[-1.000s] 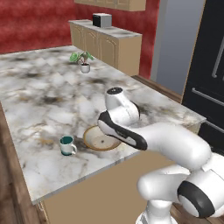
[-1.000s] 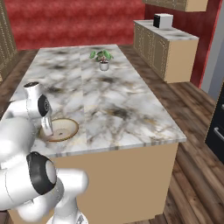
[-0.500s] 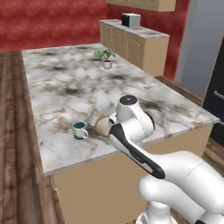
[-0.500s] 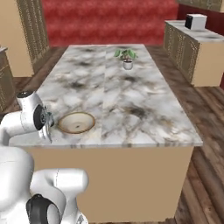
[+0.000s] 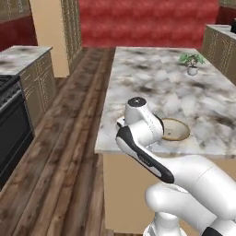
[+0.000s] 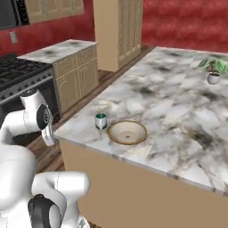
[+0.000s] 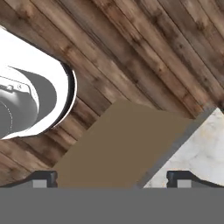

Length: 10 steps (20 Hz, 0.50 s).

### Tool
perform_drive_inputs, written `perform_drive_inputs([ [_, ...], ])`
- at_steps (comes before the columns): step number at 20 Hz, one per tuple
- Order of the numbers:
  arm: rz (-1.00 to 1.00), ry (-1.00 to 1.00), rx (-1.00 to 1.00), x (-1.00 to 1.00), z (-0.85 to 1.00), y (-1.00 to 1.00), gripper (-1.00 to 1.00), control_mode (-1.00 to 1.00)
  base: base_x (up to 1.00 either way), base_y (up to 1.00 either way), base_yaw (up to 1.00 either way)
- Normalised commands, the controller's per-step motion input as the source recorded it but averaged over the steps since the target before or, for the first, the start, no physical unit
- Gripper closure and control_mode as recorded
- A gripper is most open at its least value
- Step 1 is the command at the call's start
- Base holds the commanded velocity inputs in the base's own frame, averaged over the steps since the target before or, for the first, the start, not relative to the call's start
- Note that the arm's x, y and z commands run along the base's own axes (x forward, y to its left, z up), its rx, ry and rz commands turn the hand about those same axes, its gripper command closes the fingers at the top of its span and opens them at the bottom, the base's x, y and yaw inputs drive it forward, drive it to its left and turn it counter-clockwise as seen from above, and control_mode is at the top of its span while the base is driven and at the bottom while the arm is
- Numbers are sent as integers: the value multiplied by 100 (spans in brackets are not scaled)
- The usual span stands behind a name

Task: Clear the mugs and bowl far away from the sink.

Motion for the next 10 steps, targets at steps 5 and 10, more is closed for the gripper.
perform_drive_inputs([
  [5,0,0,0,0,0,0,-100,100,0,35,70],
  [10,0,0,0,0,0,0,-100,100,8,47,67],
])
